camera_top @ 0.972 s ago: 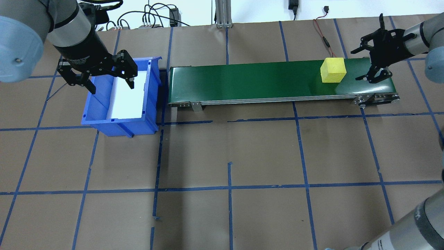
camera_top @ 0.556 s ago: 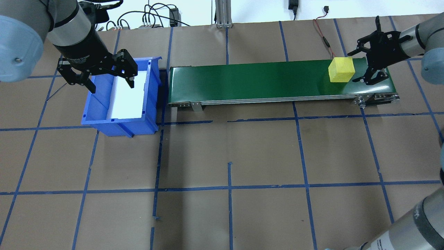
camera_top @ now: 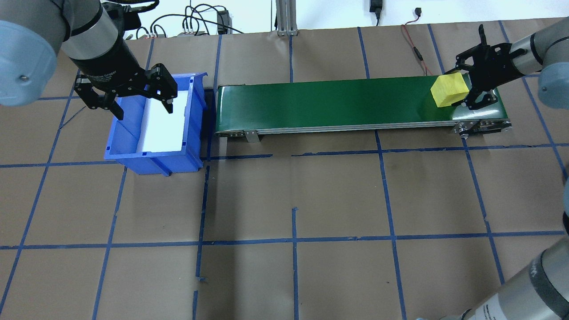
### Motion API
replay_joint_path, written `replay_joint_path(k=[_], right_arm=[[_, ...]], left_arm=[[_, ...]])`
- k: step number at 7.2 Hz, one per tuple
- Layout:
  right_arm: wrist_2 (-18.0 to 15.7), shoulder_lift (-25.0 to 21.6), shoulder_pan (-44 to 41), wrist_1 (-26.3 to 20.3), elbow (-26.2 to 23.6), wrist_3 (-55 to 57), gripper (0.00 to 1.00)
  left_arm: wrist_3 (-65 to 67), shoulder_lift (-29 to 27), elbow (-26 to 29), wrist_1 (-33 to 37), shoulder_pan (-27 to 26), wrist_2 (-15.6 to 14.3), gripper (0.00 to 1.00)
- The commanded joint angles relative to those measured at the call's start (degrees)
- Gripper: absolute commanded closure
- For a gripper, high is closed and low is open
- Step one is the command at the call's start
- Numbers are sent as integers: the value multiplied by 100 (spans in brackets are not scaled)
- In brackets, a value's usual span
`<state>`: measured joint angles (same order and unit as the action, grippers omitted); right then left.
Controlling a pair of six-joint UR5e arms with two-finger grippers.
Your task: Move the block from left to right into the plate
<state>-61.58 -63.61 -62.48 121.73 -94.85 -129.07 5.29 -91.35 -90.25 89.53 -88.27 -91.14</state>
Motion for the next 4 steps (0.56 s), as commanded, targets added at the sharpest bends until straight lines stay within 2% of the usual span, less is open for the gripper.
replay_joint_path(k=[1,3,4], right_arm=[[-381,-81,7,0,11,4,92],[-408,-221,51,26,28,31,92],[-417,-561,217,-43,-67,66,93]], left_arm=[[-2,3,-10,-6,3,0,0],[-19,3,-10,-6,3,0,0],[-19,3,-10,-6,11,-9,0]])
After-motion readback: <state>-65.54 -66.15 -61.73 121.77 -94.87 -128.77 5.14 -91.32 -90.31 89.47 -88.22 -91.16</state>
